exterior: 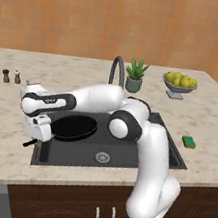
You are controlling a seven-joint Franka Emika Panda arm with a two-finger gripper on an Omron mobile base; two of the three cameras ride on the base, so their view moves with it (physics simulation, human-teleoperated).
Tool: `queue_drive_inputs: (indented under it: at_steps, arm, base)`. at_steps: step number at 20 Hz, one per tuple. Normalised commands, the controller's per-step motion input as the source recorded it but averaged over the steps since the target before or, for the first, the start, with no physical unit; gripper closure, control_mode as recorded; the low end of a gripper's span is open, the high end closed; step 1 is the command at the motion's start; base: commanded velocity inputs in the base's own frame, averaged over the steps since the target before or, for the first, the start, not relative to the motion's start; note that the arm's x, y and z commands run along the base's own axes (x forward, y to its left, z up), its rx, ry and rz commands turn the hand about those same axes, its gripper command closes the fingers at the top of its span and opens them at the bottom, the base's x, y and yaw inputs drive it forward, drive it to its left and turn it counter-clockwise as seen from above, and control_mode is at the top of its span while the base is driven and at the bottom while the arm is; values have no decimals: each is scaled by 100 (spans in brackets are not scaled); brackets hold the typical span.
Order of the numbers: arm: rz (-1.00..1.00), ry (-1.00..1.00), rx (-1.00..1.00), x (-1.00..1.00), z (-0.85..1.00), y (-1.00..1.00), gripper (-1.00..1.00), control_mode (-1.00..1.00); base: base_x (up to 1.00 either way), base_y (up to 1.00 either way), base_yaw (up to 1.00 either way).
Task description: Pick the pan and sponge and place them into the sink. Then turn on the water.
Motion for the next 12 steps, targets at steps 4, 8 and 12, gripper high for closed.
queue_drive_inputs:
  at_steps: [4,8,12]
  arm:
    - [-28,0,-2,0,-22,-99,100,-100]
    - [-29,0,-4,0,-25,-99,100,-100]
    - [-27,0,-6,0,-41,-75,100,-100]
  base:
    - [0,0,0]
    - [0,0,0]
    - [0,0,0]
